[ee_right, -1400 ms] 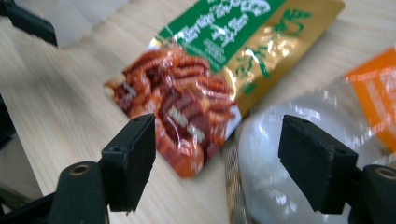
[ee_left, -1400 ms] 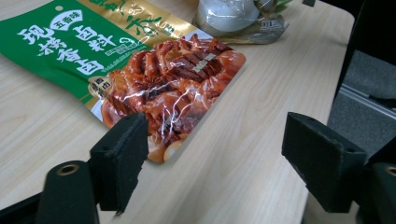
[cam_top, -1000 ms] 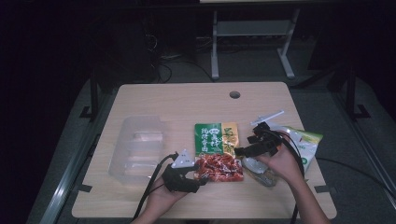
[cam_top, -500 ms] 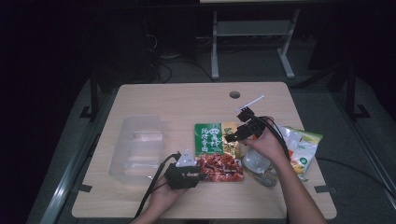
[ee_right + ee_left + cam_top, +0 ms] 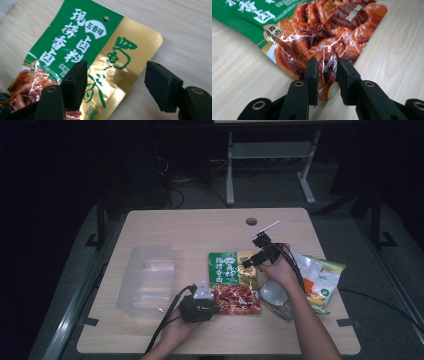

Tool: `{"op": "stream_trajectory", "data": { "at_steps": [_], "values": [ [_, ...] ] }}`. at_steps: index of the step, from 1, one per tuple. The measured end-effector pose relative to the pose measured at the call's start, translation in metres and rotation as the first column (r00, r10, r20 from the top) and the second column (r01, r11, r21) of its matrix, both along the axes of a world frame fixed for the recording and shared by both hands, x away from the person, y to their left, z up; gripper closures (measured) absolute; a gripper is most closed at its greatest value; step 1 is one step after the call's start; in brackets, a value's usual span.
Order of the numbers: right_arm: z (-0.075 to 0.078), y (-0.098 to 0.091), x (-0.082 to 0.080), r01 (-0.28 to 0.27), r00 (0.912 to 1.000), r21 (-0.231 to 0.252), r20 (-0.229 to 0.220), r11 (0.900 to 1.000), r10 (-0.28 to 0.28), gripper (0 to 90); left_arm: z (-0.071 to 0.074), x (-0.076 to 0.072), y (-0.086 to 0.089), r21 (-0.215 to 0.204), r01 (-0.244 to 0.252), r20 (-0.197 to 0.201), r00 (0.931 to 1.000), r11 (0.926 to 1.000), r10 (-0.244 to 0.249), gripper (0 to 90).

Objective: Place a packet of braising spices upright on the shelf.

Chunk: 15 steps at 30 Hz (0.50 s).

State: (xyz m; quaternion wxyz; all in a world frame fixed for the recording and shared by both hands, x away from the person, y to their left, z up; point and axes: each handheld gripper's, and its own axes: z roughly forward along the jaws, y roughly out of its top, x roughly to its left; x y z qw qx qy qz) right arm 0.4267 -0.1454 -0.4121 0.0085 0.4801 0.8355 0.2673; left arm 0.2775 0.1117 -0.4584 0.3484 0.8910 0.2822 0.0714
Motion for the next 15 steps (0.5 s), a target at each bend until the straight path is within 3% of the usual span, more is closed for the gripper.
{"op": "stream_trajectory", "data": {
  "at_steps": [15],
  "values": [
    [-0.016,0.000,0.008,0.047,0.9968,-0.070,-0.061,0.9964,-0.052,34.5,-0.002,0.000,-0.001,-0.002,-0.011,-0.005,0.9999,0.9999,0.011,68.9]
  ]
}}
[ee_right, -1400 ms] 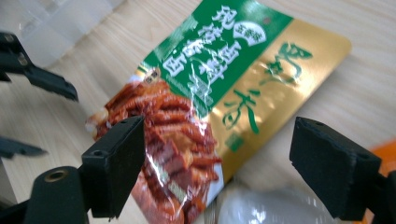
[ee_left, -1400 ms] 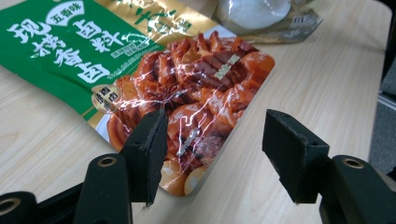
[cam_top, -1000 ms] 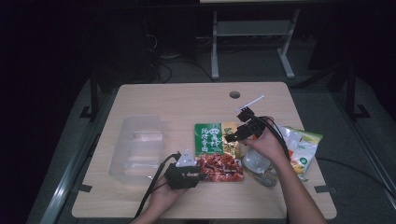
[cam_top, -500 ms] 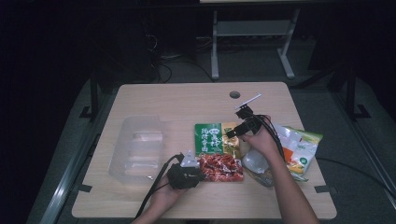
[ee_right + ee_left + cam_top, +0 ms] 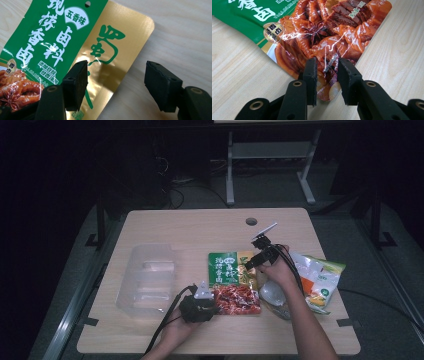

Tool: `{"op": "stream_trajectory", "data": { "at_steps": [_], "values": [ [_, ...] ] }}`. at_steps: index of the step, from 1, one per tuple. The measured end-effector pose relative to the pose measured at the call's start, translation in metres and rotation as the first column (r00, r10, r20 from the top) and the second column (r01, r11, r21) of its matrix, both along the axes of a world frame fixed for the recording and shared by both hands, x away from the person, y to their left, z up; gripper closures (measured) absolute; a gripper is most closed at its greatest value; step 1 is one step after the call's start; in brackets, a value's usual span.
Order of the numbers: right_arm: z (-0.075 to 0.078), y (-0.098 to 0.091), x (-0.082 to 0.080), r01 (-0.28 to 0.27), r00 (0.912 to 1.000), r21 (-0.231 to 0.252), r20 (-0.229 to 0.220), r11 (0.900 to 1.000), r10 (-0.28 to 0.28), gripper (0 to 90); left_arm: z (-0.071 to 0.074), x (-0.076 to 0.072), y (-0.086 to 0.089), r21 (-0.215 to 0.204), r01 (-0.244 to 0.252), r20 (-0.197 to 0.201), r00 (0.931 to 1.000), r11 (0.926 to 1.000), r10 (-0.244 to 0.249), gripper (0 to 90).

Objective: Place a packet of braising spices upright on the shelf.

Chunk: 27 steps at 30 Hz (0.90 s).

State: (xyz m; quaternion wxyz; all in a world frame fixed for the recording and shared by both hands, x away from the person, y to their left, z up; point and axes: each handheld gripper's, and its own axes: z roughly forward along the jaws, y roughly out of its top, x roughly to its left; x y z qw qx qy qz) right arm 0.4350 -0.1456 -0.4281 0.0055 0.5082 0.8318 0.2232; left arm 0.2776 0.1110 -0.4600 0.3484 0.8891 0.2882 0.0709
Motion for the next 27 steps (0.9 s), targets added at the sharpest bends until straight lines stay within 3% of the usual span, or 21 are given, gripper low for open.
{"op": "stream_trajectory", "data": {
  "at_steps": [11,15,20,25,27],
  "values": [
    [-0.0089,0.0021,0.0024,-0.003,0.9988,-0.001,-0.049,1.0000,0.003,38.9,-0.0012,-0.0002,-0.0005,-0.001,-0.003,-0.001,1.0000,1.0000,0.003,68.2],
    [-0.0078,0.0017,0.0013,-0.013,0.9982,0.047,-0.058,0.9988,0.016,44.6,-0.0015,-0.0002,-0.0007,-0.001,-0.004,0.000,1.0000,1.0000,0.004,68.1],
    [-0.0098,0.0031,0.0007,-0.008,0.9980,0.054,-0.062,0.9985,0.011,49.0,-0.0016,0.0003,-0.0005,0.001,0.000,0.005,1.0000,1.0000,0.000,67.6],
    [-0.0091,0.0036,-0.0012,-0.012,0.9982,0.052,-0.058,0.9986,0.015,62.3,-0.0017,0.0005,-0.0003,0.002,0.000,0.008,1.0000,1.0000,0.000,67.6],
    [-0.0082,0.0029,-0.0032,-0.024,0.9987,0.064,-0.044,0.9977,0.026,72.2,-0.0016,0.0006,0.0002,0.009,0.005,0.011,0.9999,0.9999,-0.005,67.6]
  ]
}}
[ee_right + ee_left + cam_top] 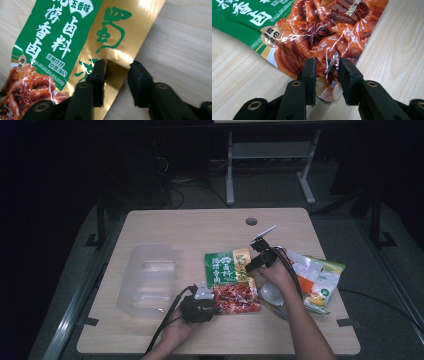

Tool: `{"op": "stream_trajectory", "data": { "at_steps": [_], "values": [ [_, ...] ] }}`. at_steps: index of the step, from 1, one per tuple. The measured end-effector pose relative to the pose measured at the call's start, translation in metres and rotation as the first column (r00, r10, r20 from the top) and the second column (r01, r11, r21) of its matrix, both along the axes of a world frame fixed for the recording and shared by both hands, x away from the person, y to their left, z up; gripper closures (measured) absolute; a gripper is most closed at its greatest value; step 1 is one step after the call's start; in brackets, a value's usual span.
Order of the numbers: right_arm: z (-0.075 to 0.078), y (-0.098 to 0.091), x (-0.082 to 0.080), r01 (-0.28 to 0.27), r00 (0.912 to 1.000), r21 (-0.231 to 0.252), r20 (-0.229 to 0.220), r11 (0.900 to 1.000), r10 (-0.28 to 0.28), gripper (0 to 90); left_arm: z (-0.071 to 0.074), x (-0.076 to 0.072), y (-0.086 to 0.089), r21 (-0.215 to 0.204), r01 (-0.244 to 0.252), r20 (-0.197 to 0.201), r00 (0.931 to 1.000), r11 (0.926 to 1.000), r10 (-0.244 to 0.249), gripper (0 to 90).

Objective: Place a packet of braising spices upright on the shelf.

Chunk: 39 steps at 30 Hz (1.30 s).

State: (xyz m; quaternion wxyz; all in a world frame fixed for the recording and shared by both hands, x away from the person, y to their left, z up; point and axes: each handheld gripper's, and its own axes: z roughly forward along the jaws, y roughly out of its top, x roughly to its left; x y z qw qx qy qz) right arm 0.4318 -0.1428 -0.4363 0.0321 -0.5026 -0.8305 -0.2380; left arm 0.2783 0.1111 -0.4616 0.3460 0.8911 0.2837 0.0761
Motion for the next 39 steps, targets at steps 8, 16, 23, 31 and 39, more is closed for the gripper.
{"op": "stream_trajectory", "data": {
  "at_steps": [8,16,23,31,39],
  "values": [
    [0.007,-0.006,-0.005,-0.029,0.9996,0.056,0.005,0.9980,0.028,88.2,0.000,0.000,0.000,-0.004,-0.003,0.000,1.0000,1.0000,0.003,67.5],
    [0.016,-0.005,-0.011,-0.090,0.9956,0.099,0.036,0.9910,0.087,89.4,-0.001,0.000,0.000,0.004,-0.007,0.006,1.0000,1.0000,0.007,67.8],
    [0.010,0.001,-0.009,-0.113,0.9936,0.099,0.004,0.9887,0.113,72.4,-0.001,0.000,0.000,0.005,-0.005,0.016,0.9999,1.0000,0.004,68.4],
    [0.003,0.012,-0.008,-0.170,0.9844,0.111,-0.027,0.9791,0.174,73.3,-0.001,0.000,0.000,0.003,-0.006,0.016,0.9999,1.0000,0.006,68.5],
    [0.006,0.016,-0.013,-0.200,0.9798,0.066,0.000,0.9777,0.200,89.1,-0.001,0.000,0.000,-0.009,-0.018,0.008,0.9998,0.9998,0.018,67.2]
  ]
}}
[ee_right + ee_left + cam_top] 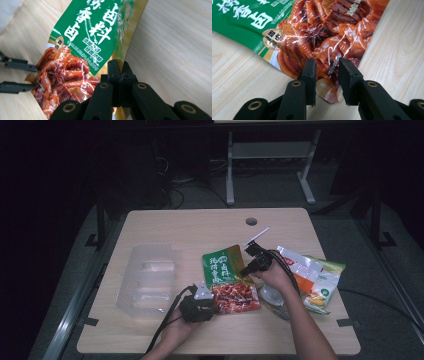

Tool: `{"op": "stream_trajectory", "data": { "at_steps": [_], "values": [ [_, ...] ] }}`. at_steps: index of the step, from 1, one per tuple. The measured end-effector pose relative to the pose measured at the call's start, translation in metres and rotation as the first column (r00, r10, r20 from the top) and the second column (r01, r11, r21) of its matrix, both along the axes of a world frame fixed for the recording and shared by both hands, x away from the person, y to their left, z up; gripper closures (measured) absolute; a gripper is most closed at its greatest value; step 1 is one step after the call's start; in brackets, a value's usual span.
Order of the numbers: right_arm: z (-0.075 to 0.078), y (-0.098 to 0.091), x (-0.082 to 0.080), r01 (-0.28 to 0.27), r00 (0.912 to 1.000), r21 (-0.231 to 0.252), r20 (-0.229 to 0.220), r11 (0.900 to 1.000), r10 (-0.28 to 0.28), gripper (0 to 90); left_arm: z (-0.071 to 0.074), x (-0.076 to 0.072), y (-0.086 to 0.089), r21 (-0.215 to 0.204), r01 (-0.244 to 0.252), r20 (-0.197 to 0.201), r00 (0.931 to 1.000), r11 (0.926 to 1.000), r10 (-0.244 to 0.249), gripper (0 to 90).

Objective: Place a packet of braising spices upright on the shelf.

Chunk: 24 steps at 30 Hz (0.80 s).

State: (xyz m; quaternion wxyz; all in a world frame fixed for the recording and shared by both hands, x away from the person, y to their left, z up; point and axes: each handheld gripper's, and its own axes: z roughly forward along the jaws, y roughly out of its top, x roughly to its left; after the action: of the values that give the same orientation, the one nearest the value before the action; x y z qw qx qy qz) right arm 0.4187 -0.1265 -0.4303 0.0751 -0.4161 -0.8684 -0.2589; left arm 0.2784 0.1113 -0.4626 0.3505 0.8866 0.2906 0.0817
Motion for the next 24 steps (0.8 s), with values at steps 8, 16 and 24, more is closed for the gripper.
{"op": "stream_trajectory", "data": {
  "at_steps": [8,16,24],
  "values": [
    [0.021,-0.009,-0.020,-0.014,0.9976,0.075,0.068,0.9971,0.009,89.5,0.009,0.001,0.008,-0.094,-0.042,0.023,0.9987,0.9946,0.045,56.5],
    [0.045,-0.024,-0.065,-0.054,0.9797,0.140,0.199,0.9887,0.025,89.6,0.016,0.005,0.016,-0.242,-0.115,-0.044,0.9932,0.9636,0.107,32.0],
    [0.065,-0.045,-0.110,-0.088,0.9474,0.200,0.319,0.9759,0.020,89.6,0.011,0.010,0.005,-0.330,-0.117,-0.169,0.9836,0.9368,0.064,22.1]
  ]
}}
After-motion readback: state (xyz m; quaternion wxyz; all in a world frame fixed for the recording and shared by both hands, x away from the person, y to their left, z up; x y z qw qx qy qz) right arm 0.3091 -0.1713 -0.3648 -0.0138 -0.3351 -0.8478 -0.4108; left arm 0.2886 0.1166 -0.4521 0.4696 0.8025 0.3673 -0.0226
